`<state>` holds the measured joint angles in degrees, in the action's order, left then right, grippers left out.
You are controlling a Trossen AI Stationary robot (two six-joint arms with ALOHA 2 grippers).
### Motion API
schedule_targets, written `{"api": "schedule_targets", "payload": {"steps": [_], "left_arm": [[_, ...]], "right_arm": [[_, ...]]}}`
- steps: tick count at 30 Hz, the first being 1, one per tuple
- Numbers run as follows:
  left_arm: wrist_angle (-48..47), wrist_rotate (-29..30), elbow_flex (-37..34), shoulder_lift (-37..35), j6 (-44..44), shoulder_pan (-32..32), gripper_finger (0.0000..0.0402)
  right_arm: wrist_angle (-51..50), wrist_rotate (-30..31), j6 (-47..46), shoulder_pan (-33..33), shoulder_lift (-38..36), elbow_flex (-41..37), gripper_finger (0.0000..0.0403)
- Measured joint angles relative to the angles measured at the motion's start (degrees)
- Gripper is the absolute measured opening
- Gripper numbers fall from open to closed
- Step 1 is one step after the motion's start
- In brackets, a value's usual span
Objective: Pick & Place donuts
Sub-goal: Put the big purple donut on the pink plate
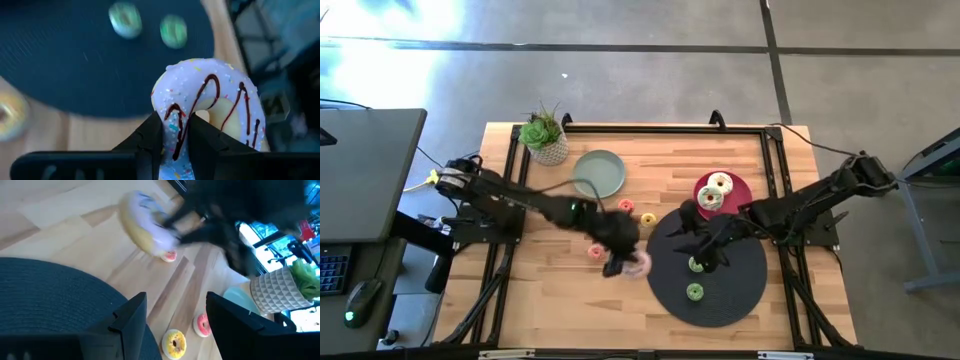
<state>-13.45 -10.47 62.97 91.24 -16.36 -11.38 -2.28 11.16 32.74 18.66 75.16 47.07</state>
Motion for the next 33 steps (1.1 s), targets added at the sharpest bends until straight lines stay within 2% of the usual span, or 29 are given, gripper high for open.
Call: {"api": "schedule_targets", "payload": {"steps": [5, 9, 12, 15, 20, 26, 33], "left_arm": [[0.03, -8.62, 4.27, 0.0, -0.69, 7.22, 0.007], [0.46, -9.93, 5.37, 0.0, -1.81, 10.69, 0.007], [0.3, -11.51, 5.37, 0.0, -1.75, 12.29, 0.0069], [0.32, -11.81, 5.37, 0.0, -1.18, 12.15, 0.0069], [0.43, -12.28, 5.37, 0.0, -0.47, 12.13, 0.0069], [0.46, -12.77, 5.37, 0.0, -1.09, 12.13, 0.0069], [-0.4, -12.76, 5.37, 0.0, -1.93, 12.13, 0.0069]], "right_arm": [[1.15, 2.44, 5.91, 1.52, 0.0, 0.0, 0.0195], [4.27, 3.27, 9.72, 1.64, 0.01, 0.01, 0.0195], [6.22, 6.53, 11.49, 1.6, 0.0, 0.02, 0.0195], [6.47, 7.75, 13.52, 1.5, 0.0, 0.02, 0.0195], [9.55, 1.67, 14.27, -0.18, 1.5, 0.02, 0.0195], [17.43, 2.12, 20.85, -2.64, 6.71, 0.04, 0.0195], [17.3, 2.47, 21.54, -1.75, 7.41, 0.04, 0.0182]]}}
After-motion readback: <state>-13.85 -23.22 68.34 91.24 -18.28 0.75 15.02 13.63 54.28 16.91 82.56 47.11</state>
